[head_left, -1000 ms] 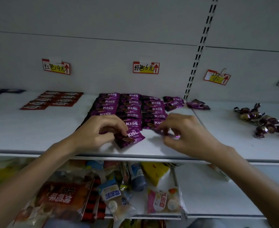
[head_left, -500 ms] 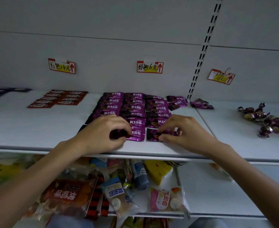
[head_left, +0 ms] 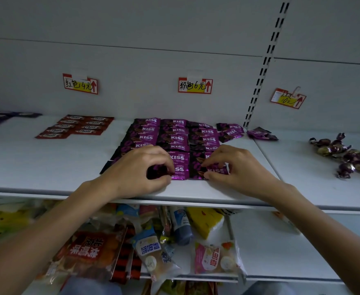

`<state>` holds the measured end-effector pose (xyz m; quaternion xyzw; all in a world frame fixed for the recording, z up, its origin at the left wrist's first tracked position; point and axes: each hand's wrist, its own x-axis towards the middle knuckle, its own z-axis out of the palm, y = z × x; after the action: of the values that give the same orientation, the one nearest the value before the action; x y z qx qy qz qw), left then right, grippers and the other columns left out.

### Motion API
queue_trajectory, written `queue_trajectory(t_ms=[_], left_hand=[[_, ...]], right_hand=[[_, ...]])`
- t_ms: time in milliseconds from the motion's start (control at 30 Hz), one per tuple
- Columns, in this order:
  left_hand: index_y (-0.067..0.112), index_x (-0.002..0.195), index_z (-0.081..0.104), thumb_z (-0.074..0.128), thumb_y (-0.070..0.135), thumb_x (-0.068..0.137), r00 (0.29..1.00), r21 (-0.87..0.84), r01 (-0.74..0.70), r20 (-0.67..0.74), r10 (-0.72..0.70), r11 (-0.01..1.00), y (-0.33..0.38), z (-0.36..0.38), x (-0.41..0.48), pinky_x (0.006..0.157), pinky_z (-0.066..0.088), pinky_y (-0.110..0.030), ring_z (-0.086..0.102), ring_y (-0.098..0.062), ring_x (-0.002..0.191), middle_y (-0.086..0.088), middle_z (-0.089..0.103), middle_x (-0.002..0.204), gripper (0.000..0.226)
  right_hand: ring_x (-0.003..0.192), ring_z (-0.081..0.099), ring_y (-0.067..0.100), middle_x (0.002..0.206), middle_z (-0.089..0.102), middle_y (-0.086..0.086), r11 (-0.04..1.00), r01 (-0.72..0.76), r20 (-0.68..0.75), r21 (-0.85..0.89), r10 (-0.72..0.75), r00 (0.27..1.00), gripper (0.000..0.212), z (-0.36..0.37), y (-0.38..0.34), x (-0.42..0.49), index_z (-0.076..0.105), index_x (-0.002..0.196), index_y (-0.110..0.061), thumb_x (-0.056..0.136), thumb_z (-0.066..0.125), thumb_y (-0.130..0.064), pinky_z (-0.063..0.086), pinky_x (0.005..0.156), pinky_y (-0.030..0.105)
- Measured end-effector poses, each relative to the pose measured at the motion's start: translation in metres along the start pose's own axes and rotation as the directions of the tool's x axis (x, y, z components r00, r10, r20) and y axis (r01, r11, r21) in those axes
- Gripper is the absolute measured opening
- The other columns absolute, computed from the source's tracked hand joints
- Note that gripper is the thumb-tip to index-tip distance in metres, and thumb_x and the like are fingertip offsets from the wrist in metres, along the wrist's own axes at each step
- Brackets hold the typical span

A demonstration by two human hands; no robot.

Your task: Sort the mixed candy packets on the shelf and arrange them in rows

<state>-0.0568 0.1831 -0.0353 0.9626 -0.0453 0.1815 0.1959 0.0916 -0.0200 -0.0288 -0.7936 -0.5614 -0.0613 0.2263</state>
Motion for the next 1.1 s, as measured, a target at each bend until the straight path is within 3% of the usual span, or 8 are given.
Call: queue_trajectory(t_ms=[133, 267, 433, 633, 733, 833, 1000, 1100], left_hand=[[0.029, 0.096, 0.068, 0.051, 0.049, 0.078, 1.0, -0.043, -0.002, -0.023, 0.001, 0.999, 0.006, 0.0, 0.016, 0.088, 0.04, -0.015, 0.053, 0.005, 0.098, 0.025, 0.057, 0.099, 0.032], [0.025, 0.103, 0.066, 0.062, 0.033, 0.086, 1.0, -0.095, 0.009, 0.003, -0.009, 0.995, 0.015, 0.009, 0.051, 0.086, 0.036, -0.009, 0.052, 0.006, 0.096, 0.02, 0.058, 0.1, 0.019], [0.021, 0.117, 0.06, 0.059, 0.027, 0.089, 0.996, -0.068, 0.012, 0.089, -0.006, 0.998, 0.031, 0.032, 0.107, 0.094, 0.038, -0.023, 0.051, -0.007, 0.109, 0.007, 0.058, 0.121, 0.028], [0.019, 0.132, 0.049, 0.055, 0.031, 0.092, 0.975, 0.067, 0.019, 0.218, -0.033, 0.998, 0.034, 0.059, 0.167, 0.1, 0.038, -0.033, 0.047, -0.018, 0.12, -0.001, 0.05, 0.134, 0.043], [0.02, 0.127, 0.054, 0.055, 0.032, 0.091, 0.969, 0.09, -0.012, 0.247, -0.01, 0.996, 0.032, 0.069, 0.179, 0.092, 0.042, -0.035, 0.051, -0.017, 0.109, -0.002, 0.055, 0.127, 0.037], [0.018, 0.118, 0.059, 0.059, 0.028, 0.089, 0.974, 0.077, -0.07, 0.219, 0.051, 0.995, 0.032, 0.074, 0.182, 0.078, 0.042, -0.028, 0.052, -0.012, 0.092, -0.002, 0.06, 0.116, 0.03], [0.014, 0.123, 0.055, 0.065, 0.024, 0.085, 0.982, 0.017, -0.035, 0.185, 0.031, 0.999, 0.032, 0.077, 0.188, 0.086, 0.042, -0.025, 0.053, -0.016, 0.108, -0.004, 0.055, 0.122, 0.04], [0.012, 0.126, 0.053, 0.061, 0.026, 0.088, 0.983, 0.059, -0.019, 0.185, 0.008, 0.998, 0.034, 0.082, 0.192, 0.084, 0.038, -0.024, 0.052, -0.02, 0.111, -0.007, 0.056, 0.122, 0.042]], right_hand=[[0.075, 0.054, -0.003, 0.092, 0.06, -0.01, 0.997, -0.061, -0.107, 0.043, 0.066, 0.992, 0.019, -0.011, 0.012, 0.003, 0.069, 0.102, -0.02, 0.087, 0.06, -0.027, 0.041, 0.067, 0.004], [0.085, 0.055, 0.002, 0.109, 0.062, -0.005, 0.98, -0.199, -0.153, -0.015, 0.195, 0.969, 0.022, -0.022, 0.05, 0.013, 0.066, 0.11, -0.016, 0.089, 0.059, -0.017, 0.042, 0.069, 0.006], [0.111, 0.051, 0.02, 0.126, 0.056, 0.004, 0.919, -0.389, -0.064, -0.069, 0.385, 0.921, 0.037, -0.026, 0.095, 0.017, 0.057, 0.125, -0.018, 0.088, 0.059, -0.013, 0.031, 0.083, 0.018], [0.136, 0.032, 0.019, 0.148, 0.037, 0.005, 0.947, -0.295, 0.111, -0.126, 0.309, 0.944, 0.053, -0.029, 0.102, 0.024, 0.035, 0.143, -0.016, 0.092, 0.045, -0.006, 0.021, 0.106, 0.022], [0.13, 0.04, 0.019, 0.14, 0.048, 0.005, 0.957, -0.237, 0.09, -0.167, 0.254, 0.963, 0.047, -0.029, 0.106, 0.023, 0.048, 0.135, -0.015, 0.089, 0.047, -0.005, 0.025, 0.102, 0.02], [0.107, 0.053, 0.015, 0.116, 0.061, -0.001, 0.964, -0.248, 0.021, -0.095, 0.251, 0.968, 0.039, -0.037, 0.112, 0.018, 0.064, 0.117, -0.016, 0.082, 0.054, -0.001, 0.03, 0.082, 0.002], [0.123, 0.047, 0.022, 0.132, 0.054, 0.002, 0.923, -0.352, -0.098, -0.156, 0.34, 0.935, 0.044, -0.044, 0.137, 0.023, 0.055, 0.128, -0.017, 0.085, 0.057, -0.008, 0.036, 0.099, 0.03], [0.116, 0.051, 0.025, 0.125, 0.058, 0.006, 0.891, -0.414, -0.058, -0.189, 0.41, 0.91, 0.038, -0.045, 0.147, 0.022, 0.054, 0.128, -0.016, 0.09, 0.056, -0.018, 0.038, 0.088, 0.028]])
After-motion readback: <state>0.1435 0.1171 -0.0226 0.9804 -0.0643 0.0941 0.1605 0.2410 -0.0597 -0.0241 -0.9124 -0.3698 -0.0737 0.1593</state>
